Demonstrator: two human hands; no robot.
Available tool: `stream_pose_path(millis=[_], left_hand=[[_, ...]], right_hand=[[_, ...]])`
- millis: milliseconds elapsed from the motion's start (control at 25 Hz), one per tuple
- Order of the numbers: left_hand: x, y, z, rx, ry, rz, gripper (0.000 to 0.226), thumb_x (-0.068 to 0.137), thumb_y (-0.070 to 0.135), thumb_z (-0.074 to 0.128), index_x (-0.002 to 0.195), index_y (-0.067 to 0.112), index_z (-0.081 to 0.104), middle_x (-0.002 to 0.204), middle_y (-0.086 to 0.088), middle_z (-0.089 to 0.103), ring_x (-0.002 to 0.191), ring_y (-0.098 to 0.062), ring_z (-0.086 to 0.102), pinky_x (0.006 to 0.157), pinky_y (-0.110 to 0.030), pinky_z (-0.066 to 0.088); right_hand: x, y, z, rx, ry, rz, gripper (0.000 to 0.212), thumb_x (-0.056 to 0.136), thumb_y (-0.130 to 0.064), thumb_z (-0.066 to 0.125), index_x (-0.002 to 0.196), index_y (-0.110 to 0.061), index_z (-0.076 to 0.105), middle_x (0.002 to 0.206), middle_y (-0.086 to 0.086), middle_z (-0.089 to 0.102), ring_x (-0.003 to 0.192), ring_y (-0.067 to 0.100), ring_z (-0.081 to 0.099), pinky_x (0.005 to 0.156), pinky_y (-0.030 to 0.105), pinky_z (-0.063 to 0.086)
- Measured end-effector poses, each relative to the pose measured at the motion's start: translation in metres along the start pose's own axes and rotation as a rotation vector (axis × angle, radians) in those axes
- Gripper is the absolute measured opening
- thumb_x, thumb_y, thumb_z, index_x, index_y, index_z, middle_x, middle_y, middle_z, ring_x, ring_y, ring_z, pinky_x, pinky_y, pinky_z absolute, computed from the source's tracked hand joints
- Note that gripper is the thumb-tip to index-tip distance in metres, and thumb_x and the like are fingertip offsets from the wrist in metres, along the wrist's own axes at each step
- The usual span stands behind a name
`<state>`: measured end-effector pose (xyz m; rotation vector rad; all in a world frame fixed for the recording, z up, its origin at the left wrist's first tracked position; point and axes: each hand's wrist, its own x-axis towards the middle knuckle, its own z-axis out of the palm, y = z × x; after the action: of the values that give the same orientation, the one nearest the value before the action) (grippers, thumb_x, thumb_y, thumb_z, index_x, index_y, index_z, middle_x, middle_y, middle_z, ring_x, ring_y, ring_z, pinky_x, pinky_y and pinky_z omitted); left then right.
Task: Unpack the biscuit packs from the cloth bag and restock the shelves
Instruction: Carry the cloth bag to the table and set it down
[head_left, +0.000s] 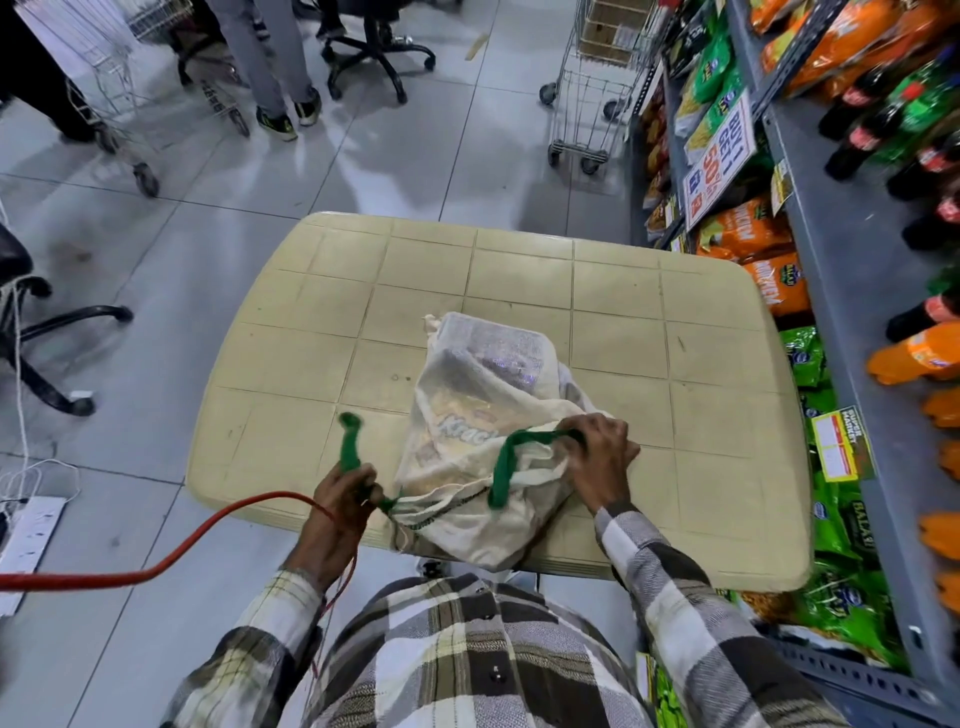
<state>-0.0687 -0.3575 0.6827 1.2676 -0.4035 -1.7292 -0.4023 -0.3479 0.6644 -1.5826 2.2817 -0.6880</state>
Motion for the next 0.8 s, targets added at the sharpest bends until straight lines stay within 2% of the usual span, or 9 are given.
stream_pose_path(millis=[80, 160, 280, 360, 480, 560, 640, 720, 800], left_hand=[[-0.002, 0.001, -0.032, -0.109, 0.108, -0.074, 0.026, 0.094, 0.003, 0.047, 0.074, 0.020, 0.044, 0.051, 0.008, 0.040, 0.043, -0.007, 0.039, 0.046, -0.018, 0.042], [-0.005, -0.010, -0.070, -0.029, 0.266, -0.149, 0.032, 0.095, 0.004, 0.044, 0.068, 0.019, 0.034, 0.044, 0.007, 0.031, 0.036, -0.008, 0.031, 0.039, -0.017, 0.034], [-0.005, -0.034, -0.097, 0.405, 0.406, -0.268, 0.008, 0.095, 0.008, 0.053, 0.086, 0.007, 0.052, 0.062, -0.004, 0.047, 0.048, -0.016, 0.039, 0.047, -0.023, 0.035], [0.004, -0.040, -0.089, 0.679, 0.483, -0.183, 0.023, 0.089, 0.016, 0.067, 0.106, 0.006, 0.055, 0.085, -0.012, 0.058, 0.071, -0.028, 0.055, 0.062, -0.035, 0.049], [0.014, -0.025, -0.040, 0.908, 0.369, 0.259, 0.028, 0.080, 0.013, 0.078, 0.099, 0.011, 0.056, 0.093, -0.011, 0.064, 0.083, -0.027, 0.062, 0.073, -0.039, 0.055], [0.010, -0.017, 0.002, 1.075, 0.048, 0.434, 0.019, 0.082, 0.017, 0.076, 0.087, 0.015, 0.058, 0.080, -0.002, 0.066, 0.070, -0.015, 0.062, 0.062, -0.025, 0.051], [0.006, -0.022, 0.034, 1.293, -0.306, 0.457, 0.027, 0.082, 0.043, 0.072, 0.081, 0.020, 0.057, 0.074, 0.005, 0.064, 0.064, -0.012, 0.059, 0.059, -0.025, 0.049], [0.006, -0.037, 0.051, 1.650, -0.518, 0.432, 0.049, 0.075, 0.072, 0.054, 0.084, 0.023, 0.053, 0.079, 0.008, 0.060, 0.069, -0.014, 0.056, 0.062, -0.031, 0.047], [0.009, -0.055, 0.059, 1.974, -0.538, 0.452, 0.062, 0.068, 0.079, 0.044, 0.091, 0.022, 0.052, 0.090, 0.002, 0.061, 0.081, -0.021, 0.058, 0.064, -0.035, 0.044]], right_hand=[[0.006, 0.025, -0.007, 0.295, 0.183, 0.427, 0.029, 0.083, 0.001, 0.054, 0.101, -0.018, 0.067, 0.105, 0.004, 0.065, 0.104, 0.026, 0.049, 0.087, 0.040, 0.038], [0.003, 0.059, -0.008, 0.566, 0.194, 0.833, 0.034, 0.085, 0.004, 0.047, 0.109, -0.010, 0.067, 0.104, 0.011, 0.065, 0.093, 0.026, 0.056, 0.080, 0.034, 0.045], [-0.015, 0.079, 0.002, 0.699, -0.029, 0.993, 0.030, 0.087, 0.003, 0.049, 0.102, -0.017, 0.067, 0.106, 0.013, 0.067, 0.088, 0.030, 0.061, 0.069, 0.032, 0.049], [-0.021, 0.068, -0.001, 0.608, 0.107, 0.898, 0.039, 0.081, 0.011, 0.047, 0.103, -0.016, 0.064, 0.110, 0.015, 0.066, 0.098, 0.034, 0.061, 0.073, 0.031, 0.047], [-0.015, 0.030, -0.021, 0.512, 0.347, 0.374, 0.053, 0.070, 0.021, 0.041, 0.105, -0.012, 0.064, 0.103, 0.006, 0.059, 0.088, 0.024, 0.057, 0.071, 0.025, 0.046], [-0.014, 0.000, -0.024, 0.459, 0.204, -0.034, 0.036, 0.079, 0.014, 0.052, 0.101, -0.012, 0.065, 0.099, 0.001, 0.060, 0.085, 0.012, 0.057, 0.073, 0.020, 0.049], [-0.017, -0.018, -0.018, 0.336, -0.109, -0.290, 0.016, 0.086, -0.015, 0.064, 0.102, -0.018, 0.065, 0.100, -0.004, 0.061, 0.089, 0.009, 0.056, 0.080, 0.021, 0.047], [-0.023, -0.015, -0.003, 0.072, -0.413, -0.412, 0.035, 0.078, -0.045, 0.070, 0.107, -0.026, 0.064, 0.108, -0.004, 0.062, 0.103, 0.014, 0.052, 0.091, 0.029, 0.040], [-0.031, -0.006, 0.012, -0.169, -0.558, -0.485, 0.043, 0.069, -0.045, 0.075, 0.108, -0.031, 0.062, 0.112, -0.003, 0.061, 0.108, 0.018, 0.050, 0.093, 0.035, 0.038]])
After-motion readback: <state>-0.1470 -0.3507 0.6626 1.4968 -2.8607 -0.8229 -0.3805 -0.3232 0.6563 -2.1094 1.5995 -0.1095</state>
